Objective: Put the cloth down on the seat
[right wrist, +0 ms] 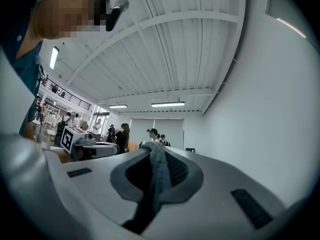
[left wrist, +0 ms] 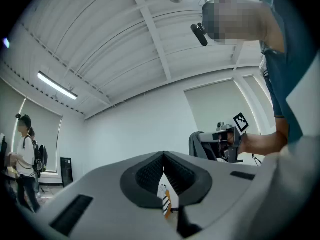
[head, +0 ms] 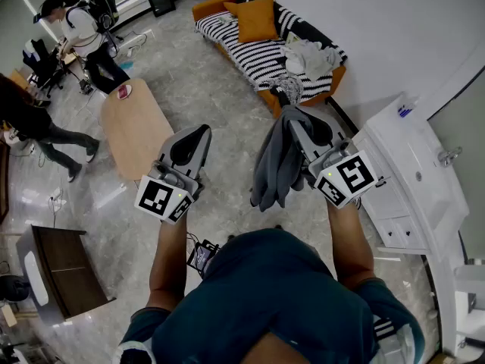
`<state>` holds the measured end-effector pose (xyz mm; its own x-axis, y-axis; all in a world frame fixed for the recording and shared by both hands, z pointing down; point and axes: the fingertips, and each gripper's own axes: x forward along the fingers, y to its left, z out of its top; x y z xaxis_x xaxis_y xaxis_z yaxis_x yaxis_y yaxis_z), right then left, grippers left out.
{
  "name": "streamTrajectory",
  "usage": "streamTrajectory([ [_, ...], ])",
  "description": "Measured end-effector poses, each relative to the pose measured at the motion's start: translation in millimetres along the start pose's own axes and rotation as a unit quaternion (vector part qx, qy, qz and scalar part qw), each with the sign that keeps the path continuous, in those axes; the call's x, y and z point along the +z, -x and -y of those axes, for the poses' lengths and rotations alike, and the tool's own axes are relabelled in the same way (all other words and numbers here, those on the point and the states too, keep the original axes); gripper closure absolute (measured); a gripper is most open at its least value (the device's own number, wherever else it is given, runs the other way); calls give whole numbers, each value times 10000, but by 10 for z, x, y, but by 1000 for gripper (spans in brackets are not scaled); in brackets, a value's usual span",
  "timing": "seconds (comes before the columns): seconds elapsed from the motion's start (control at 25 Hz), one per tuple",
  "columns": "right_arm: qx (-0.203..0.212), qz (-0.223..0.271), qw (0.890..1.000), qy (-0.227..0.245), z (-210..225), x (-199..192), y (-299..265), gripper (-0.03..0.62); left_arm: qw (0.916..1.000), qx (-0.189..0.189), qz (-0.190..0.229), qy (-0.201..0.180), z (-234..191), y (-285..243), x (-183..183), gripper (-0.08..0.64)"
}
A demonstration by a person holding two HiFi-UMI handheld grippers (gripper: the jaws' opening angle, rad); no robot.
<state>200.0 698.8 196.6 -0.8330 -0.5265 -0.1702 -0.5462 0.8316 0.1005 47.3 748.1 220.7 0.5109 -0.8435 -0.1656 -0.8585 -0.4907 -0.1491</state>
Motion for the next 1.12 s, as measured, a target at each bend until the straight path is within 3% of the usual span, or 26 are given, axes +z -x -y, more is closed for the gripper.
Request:
streamTrajectory([
  [0.6, -104, -34, 9999, -132, -5, -49, -9, 569, 10000, -80, -29, 45, -28, 0, -21, 555],
  [1.12, -501, -122, 9974, -499, -177, -194, -99, 569, 9991, -379, -7, 206, -212, 222, -138, 555],
])
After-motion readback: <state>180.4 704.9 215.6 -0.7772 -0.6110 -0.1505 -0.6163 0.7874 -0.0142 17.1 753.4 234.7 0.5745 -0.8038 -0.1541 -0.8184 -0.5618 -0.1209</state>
